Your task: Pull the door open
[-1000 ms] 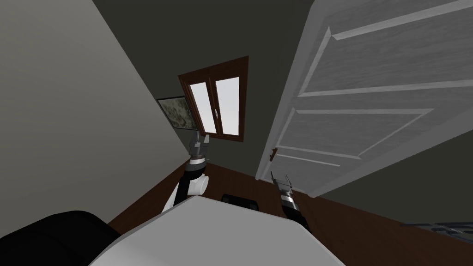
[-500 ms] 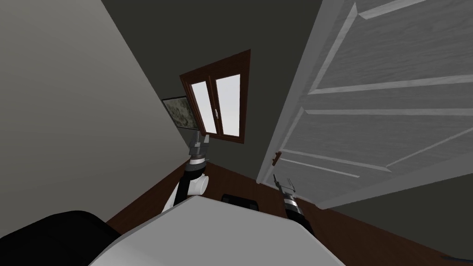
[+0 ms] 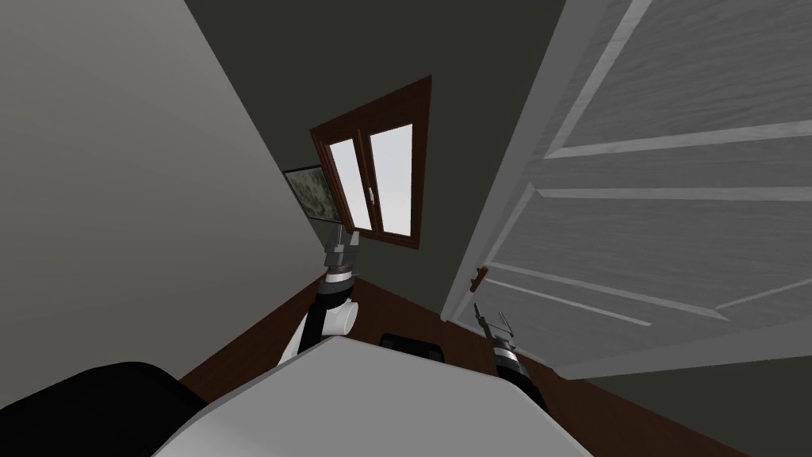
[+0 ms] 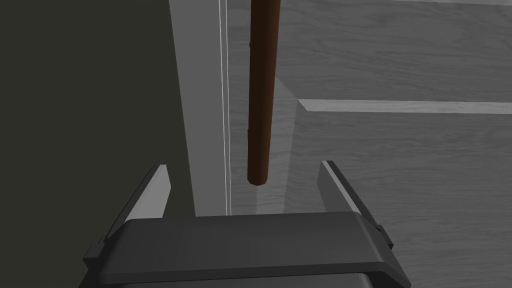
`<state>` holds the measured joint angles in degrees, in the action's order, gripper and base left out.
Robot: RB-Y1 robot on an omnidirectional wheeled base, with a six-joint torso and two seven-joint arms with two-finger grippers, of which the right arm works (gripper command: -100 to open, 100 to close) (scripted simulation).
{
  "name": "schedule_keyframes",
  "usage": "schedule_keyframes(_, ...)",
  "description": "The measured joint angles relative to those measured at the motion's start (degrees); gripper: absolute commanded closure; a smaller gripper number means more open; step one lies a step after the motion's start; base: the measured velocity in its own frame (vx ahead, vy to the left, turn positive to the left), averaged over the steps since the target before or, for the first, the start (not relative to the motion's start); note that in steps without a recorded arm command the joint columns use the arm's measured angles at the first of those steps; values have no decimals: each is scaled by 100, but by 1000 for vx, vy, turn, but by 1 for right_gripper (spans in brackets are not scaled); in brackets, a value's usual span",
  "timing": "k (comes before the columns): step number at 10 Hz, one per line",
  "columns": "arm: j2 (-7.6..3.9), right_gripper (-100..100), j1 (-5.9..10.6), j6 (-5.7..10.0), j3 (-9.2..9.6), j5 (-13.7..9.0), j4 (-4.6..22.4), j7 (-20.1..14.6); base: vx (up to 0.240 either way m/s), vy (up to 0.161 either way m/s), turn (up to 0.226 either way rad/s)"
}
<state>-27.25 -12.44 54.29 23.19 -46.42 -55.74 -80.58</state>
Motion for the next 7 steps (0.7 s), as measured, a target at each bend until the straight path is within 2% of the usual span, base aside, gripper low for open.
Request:
schedule_keyframes(1,-47,-100,44,47,44,-60,158,-136,34,-30,18)
schedule_keyframes(2,-53,-100,50,58,48,-67,177,-168,97,-68,128)
schedule_keyframes(7,186,-100,367,-26,-163,-127,524,-46,169,-112,104)
